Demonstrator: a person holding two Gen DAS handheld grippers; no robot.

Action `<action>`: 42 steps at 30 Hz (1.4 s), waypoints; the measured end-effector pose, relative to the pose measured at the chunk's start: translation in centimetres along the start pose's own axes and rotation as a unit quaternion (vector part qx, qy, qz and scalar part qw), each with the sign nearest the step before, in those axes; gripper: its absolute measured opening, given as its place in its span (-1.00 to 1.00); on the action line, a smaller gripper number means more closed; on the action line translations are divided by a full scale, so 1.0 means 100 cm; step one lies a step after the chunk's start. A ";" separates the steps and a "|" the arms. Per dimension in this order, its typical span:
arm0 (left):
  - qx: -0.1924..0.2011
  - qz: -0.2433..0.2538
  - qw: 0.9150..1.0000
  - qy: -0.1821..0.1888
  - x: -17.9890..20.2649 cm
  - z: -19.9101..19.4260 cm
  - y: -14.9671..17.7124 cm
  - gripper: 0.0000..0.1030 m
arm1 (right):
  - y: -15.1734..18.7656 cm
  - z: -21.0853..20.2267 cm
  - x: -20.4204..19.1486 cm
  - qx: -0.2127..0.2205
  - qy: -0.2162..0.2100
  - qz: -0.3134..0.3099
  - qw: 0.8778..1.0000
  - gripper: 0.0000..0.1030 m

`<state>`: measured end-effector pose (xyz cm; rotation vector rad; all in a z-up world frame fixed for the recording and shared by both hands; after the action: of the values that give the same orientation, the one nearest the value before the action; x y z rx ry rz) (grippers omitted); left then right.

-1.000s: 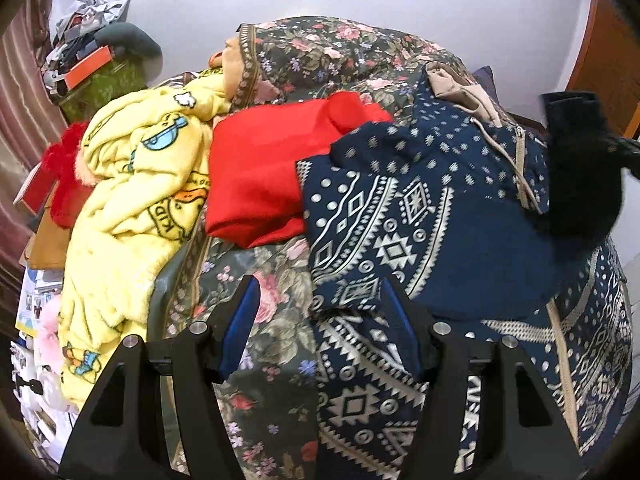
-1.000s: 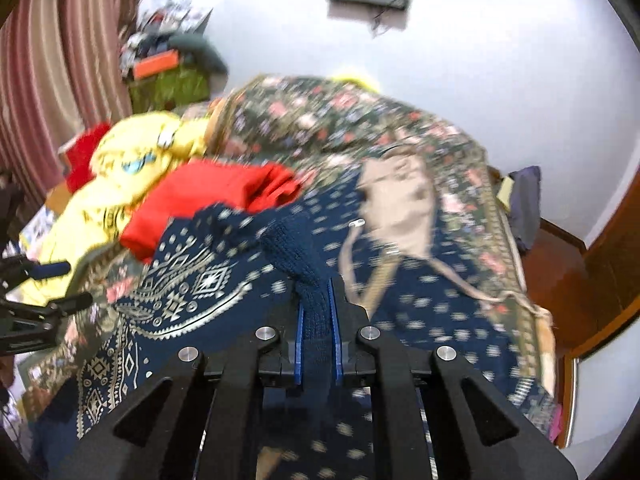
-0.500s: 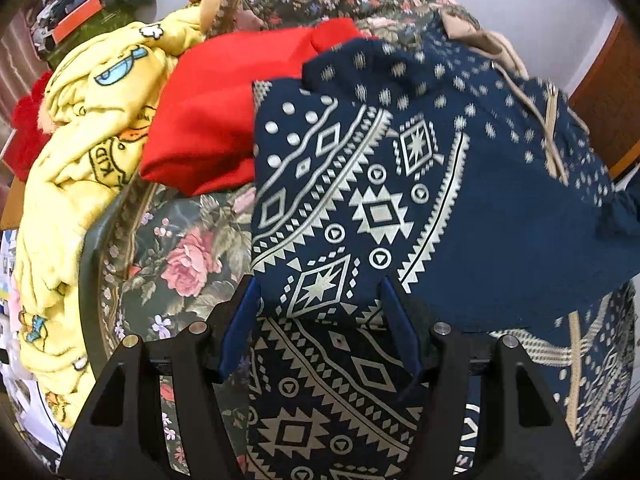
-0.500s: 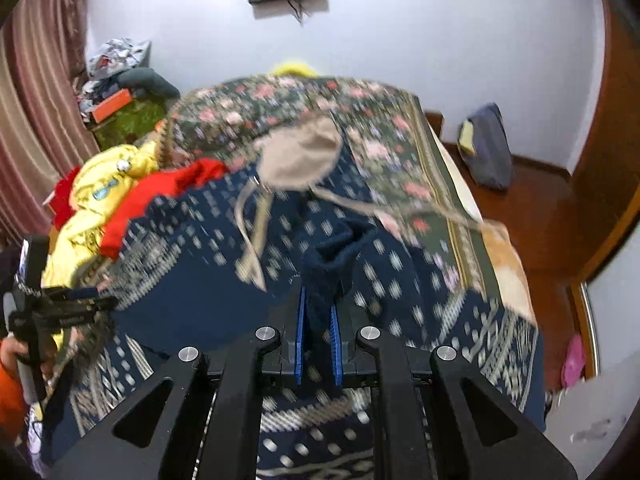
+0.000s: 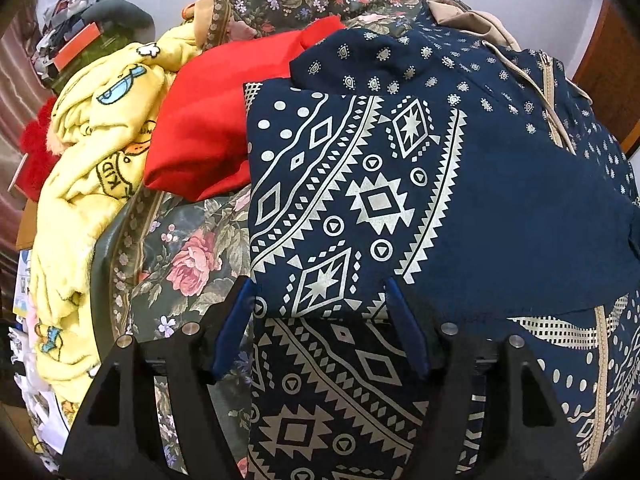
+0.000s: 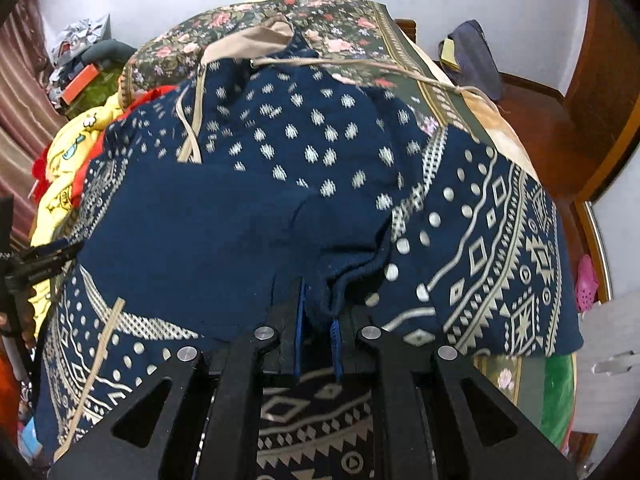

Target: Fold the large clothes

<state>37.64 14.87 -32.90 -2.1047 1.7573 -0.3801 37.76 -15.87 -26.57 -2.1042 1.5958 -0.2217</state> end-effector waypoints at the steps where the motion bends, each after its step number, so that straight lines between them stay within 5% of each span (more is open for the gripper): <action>1: -0.002 0.000 1.000 0.000 0.001 -0.001 0.000 0.30 | 0.002 0.000 0.001 -0.004 0.007 0.001 1.000 -0.71; 8: 0.011 0.010 1.000 0.014 0.011 -0.025 -0.005 0.30 | 0.008 -0.018 0.012 -0.022 0.029 0.006 0.999 -0.08; 15: 0.069 0.027 0.996 0.042 0.042 -0.075 -0.035 0.30 | -0.004 -0.061 0.030 0.025 0.013 0.035 0.999 0.02; 20: 0.109 0.048 0.990 0.072 0.080 -0.109 -0.056 0.31 | -0.012 -0.098 0.074 0.076 -0.020 0.110 0.991 0.21; 24: 0.123 0.070 0.985 0.100 0.120 -0.121 -0.068 0.31 | -0.009 -0.103 0.105 0.086 -0.005 0.160 0.983 0.22; 28: 0.116 0.092 0.982 0.116 0.153 -0.115 -0.065 0.31 | 0.013 -0.090 0.148 0.066 0.020 0.209 0.975 0.22; 34: 0.080 0.120 0.982 0.123 0.187 -0.088 -0.048 0.31 | 0.056 -0.056 0.191 0.017 0.002 0.302 0.953 0.22; 42: 0.050 0.139 0.983 0.114 0.197 -0.062 -0.031 0.31 | 0.067 -0.022 0.202 0.005 -0.025 0.347 0.938 0.27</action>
<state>41.38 -4.73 -26.57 -1.7730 2.0798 -0.6339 37.23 -36.76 -31.06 -1.3983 2.1721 0.0665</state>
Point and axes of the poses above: each gripper's, at about its wrist camera, not at the fingertips, and z roughly the way its jaws point, x to its right, y to its underside, the point moved 8 cm from there along z, roughly the way its jaws point, and after that the axes turned 1 degree about -z, right-handed, at the moved point
